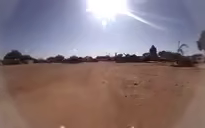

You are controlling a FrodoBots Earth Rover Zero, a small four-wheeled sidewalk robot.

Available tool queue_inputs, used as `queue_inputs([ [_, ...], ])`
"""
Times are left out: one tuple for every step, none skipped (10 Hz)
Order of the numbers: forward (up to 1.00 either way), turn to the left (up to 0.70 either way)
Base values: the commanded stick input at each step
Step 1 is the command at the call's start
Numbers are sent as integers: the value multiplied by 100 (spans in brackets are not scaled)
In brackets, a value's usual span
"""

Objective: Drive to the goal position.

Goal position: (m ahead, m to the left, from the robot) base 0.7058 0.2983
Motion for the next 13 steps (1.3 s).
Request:
queue_inputs([
  [70,1],
  [70,2],
  [70,21],
  [70,28],
  [70,12],
  [70,7],
  [70,2],
  [70,0],
  [70,0],
  [70,0],
  [70,0],
  [70,0],
  [70,0],
])
